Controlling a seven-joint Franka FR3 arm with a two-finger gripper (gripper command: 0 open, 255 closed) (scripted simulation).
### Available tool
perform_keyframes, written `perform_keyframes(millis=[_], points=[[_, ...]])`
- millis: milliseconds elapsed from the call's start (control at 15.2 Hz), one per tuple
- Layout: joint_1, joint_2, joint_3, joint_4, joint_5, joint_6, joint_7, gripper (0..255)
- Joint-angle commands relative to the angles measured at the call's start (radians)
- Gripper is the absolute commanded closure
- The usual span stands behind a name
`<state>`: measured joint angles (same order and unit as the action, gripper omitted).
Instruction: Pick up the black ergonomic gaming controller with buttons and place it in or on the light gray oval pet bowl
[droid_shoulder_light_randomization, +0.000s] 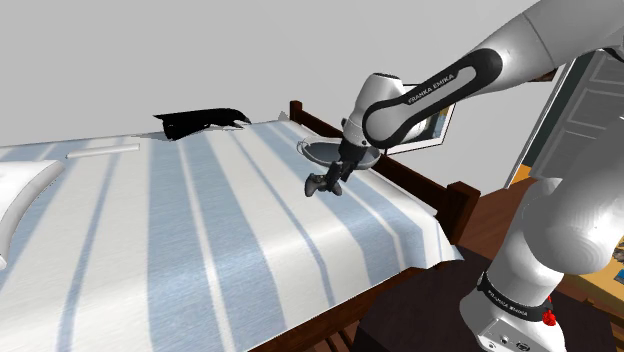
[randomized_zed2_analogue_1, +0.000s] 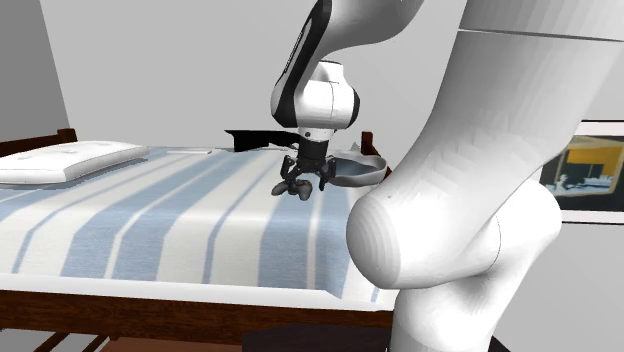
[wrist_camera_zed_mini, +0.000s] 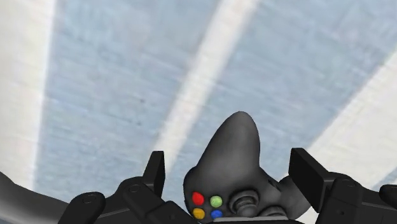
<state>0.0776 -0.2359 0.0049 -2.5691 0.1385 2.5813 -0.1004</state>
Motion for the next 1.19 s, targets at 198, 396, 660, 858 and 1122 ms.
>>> perform_keyframes(millis=[198, 396, 660, 858, 1122], points=[[0.0, 0.001, 0.0, -0.001, 0.0, 0.002, 0.0, 0], [0.0, 0.001, 0.0, -0.001, 0.0, 0.002, 0.0, 255], [0.0, 0.001, 0.0, -0.001, 0.0, 0.002, 0.0, 255], [0.0, 0.001, 0.0, -0.001, 0.0, 0.002, 0.0, 255], [-0.004, -0.036, 0.001, 0.024, -0.01, -0.059, 0.01, 255]])
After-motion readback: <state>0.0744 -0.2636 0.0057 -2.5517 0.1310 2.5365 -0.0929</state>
